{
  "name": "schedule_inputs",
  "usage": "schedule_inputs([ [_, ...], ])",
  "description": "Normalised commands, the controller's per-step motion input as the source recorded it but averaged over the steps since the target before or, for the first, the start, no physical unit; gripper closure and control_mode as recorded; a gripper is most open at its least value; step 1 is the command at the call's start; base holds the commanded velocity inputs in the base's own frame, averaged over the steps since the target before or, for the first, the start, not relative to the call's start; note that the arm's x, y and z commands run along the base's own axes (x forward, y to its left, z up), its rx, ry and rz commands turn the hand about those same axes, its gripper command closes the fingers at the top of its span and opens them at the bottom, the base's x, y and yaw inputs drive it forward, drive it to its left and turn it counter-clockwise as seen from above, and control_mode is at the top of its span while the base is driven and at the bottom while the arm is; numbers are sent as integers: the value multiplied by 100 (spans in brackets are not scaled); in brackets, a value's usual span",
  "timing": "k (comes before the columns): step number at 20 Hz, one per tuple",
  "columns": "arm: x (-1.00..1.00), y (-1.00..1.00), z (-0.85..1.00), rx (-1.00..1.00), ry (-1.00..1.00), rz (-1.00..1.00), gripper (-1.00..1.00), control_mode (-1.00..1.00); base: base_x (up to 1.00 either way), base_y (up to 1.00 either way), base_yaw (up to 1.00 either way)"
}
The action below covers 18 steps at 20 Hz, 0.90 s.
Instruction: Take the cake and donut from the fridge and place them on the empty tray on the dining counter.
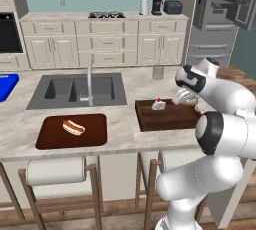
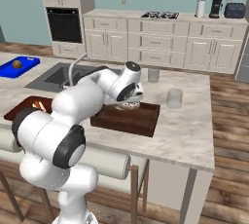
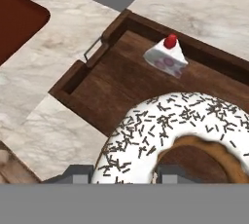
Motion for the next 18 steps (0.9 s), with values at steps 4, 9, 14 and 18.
schedule_inputs([
  [4, 19, -18, -36, 0, 0, 0, 100, -100, 0, 0, 0],
  [9, 18, -5, -43, 0, -1, 0, 100, -100, 0, 0, 0],
  [14, 25, -1, -39, 0, 0, 0, 100, -100, 0, 0, 0],
  [18, 34, -3, -32, 0, 0, 0, 100, -100, 0, 0, 0],
])
